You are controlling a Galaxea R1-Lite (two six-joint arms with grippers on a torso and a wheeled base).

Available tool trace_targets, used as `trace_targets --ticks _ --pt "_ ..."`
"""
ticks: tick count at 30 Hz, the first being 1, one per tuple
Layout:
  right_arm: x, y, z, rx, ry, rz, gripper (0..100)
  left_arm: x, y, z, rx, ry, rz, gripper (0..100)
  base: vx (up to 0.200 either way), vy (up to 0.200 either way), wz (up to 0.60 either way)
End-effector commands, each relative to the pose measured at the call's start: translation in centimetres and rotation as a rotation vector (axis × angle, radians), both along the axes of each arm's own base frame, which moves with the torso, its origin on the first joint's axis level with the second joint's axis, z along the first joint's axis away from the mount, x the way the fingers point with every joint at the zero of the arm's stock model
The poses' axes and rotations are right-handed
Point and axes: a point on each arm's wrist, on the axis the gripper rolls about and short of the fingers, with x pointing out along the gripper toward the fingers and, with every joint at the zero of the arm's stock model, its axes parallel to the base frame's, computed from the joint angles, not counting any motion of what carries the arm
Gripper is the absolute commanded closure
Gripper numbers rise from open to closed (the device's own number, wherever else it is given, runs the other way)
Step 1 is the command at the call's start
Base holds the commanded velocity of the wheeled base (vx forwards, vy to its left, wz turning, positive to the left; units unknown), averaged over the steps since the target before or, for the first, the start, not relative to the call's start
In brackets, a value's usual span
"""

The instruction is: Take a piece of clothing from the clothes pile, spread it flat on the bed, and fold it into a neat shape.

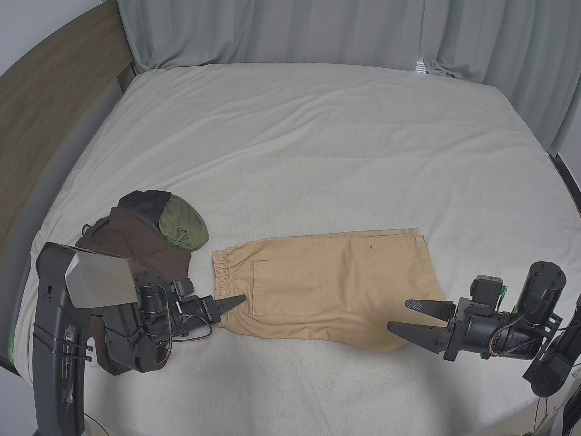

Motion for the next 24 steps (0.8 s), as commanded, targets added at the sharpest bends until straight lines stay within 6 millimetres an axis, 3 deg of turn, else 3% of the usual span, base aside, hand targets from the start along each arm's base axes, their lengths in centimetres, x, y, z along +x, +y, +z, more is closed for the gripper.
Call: trace_targets --ticks 1,24 --pt "0.0 0.0 0.0 0.000 0.001 0.001 0 0.0 0.0 -0.1 -0.001 -0.003 -0.003 100 0.000 0.000 0.00" --pt "-0.1 -0.1 -0.4 -0.009 0.019 -0.001 0 -0.6 0.4 2.6 0.017 -0.075 -0.018 100 0.000 0.000 0.00"
